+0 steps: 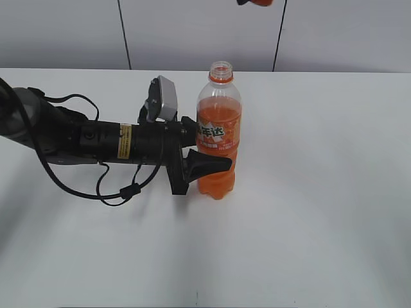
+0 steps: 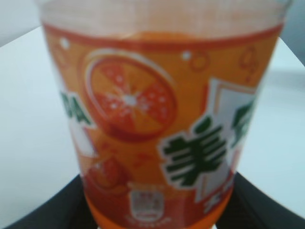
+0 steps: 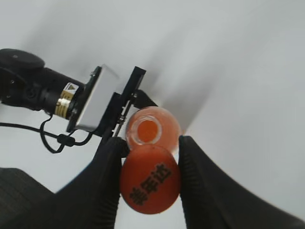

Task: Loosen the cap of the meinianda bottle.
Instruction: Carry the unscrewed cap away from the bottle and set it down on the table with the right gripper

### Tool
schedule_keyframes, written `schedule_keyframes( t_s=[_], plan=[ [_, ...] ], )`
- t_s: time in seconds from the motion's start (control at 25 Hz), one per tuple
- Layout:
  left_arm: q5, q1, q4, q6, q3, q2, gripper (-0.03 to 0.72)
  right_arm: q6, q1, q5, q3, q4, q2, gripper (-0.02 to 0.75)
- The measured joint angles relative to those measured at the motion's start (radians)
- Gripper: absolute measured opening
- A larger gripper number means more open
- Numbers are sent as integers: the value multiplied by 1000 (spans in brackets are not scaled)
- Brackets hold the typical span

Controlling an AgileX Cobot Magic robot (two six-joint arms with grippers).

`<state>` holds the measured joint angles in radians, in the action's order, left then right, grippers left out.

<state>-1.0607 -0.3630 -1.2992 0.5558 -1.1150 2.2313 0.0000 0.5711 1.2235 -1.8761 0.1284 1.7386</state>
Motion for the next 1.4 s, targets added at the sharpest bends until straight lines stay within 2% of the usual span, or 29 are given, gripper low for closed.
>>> schedule_keyframes(
  t_s=[0.32, 0.56, 0.84, 0.96, 1.4],
  plan=[
    [0, 0, 0, 0, 0, 0, 402, 27, -239, -17, 49, -26, 0, 272],
    [0, 0, 0, 0, 0, 0, 402, 29, -329, -173, 251, -57, 0, 272],
    [0, 0, 0, 0, 0, 0, 402, 44, -368, -524, 597, -58, 11, 272],
    [0, 0, 0, 0, 0, 0, 402, 46, -369, -672, 693, -58, 54, 272],
    [-13, 0, -2, -3, 0, 0, 402, 47, -369, -837, 729, -59, 252, 272]
  ],
)
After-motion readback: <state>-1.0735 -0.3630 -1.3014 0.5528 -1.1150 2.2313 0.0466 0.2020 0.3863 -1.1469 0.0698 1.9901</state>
